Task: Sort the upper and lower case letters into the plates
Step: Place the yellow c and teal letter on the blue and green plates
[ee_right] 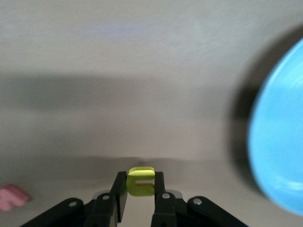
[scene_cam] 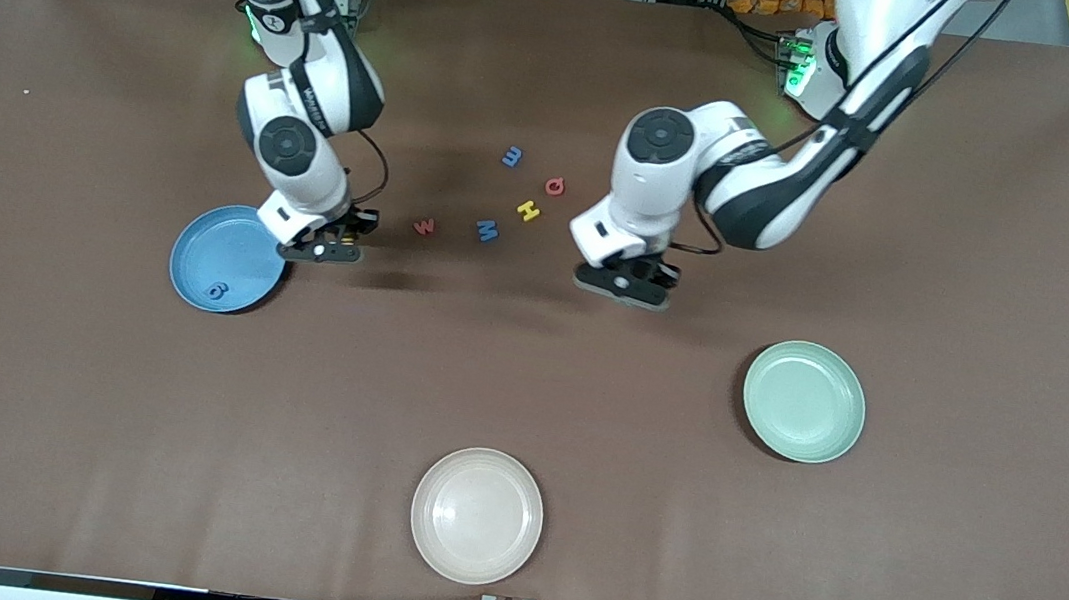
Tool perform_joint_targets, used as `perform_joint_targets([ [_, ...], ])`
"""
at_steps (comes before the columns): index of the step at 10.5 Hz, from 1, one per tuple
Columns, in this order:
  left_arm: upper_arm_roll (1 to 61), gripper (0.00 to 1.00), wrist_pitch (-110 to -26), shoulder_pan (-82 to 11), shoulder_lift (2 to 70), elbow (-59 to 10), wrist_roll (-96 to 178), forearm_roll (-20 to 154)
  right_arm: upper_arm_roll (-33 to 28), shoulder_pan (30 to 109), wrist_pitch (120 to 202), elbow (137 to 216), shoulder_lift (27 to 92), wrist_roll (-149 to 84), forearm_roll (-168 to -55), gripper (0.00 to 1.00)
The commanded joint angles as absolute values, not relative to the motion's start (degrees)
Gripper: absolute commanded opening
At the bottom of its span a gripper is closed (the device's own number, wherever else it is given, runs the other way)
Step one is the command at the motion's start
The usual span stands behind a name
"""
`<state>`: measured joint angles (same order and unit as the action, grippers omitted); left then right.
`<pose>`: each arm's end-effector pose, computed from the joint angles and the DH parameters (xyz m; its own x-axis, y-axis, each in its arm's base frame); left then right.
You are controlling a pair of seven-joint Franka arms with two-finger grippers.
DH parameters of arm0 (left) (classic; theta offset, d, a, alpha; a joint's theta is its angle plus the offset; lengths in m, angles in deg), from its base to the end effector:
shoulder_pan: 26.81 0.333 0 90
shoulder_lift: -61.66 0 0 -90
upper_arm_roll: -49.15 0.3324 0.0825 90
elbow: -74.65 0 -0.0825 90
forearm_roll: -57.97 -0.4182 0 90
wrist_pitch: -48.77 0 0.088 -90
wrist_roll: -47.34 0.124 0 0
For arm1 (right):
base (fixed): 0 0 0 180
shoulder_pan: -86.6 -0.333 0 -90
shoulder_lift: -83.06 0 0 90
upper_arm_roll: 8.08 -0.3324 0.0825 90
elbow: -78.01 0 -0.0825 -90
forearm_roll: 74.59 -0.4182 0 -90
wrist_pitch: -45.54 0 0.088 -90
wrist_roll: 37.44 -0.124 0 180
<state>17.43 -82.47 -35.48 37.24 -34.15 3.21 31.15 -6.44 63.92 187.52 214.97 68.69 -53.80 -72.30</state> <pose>0.5264 -0.4042 0.2868 0.9728 -0.1953 0.1246 -0.1864 -0.9792 -0.0795 0.4690 0.1794 0.1706 0.9829 0.1087 -0.1489 0.1202 -0.9902 0.0711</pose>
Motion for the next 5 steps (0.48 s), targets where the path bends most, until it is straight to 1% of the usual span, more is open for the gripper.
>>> perform_joint_targets([
  [1, 17.1, 0.00, -81.4, -28.0, 39.3, -34.5, 4.3, 31.4, -6.8, 69.5, 182.7, 214.3, 70.3, -45.1, -71.4, 0.09],
  [2, 17.2, 0.00, -81.4, -24.6, 38.8, -34.3, 6.9, 31.3, -6.8, 70.0, 180.0, 213.3, 71.7, -44.6, -71.4, 0.07],
  [3, 17.2, 0.00, -81.4, -20.7, 37.7, -33.1, 11.4, 31.3, -6.6, 71.0, 176.5, 210.8, 71.3, -43.8, -71.0, 0.06],
  [5, 17.3, 0.00, -81.4, -14.9, 34.4, -31.2, 17.1, 31.7, -6.5, 75.1, 176.6, 208.9, 70.8, -39.9, -69.9, 0.06],
])
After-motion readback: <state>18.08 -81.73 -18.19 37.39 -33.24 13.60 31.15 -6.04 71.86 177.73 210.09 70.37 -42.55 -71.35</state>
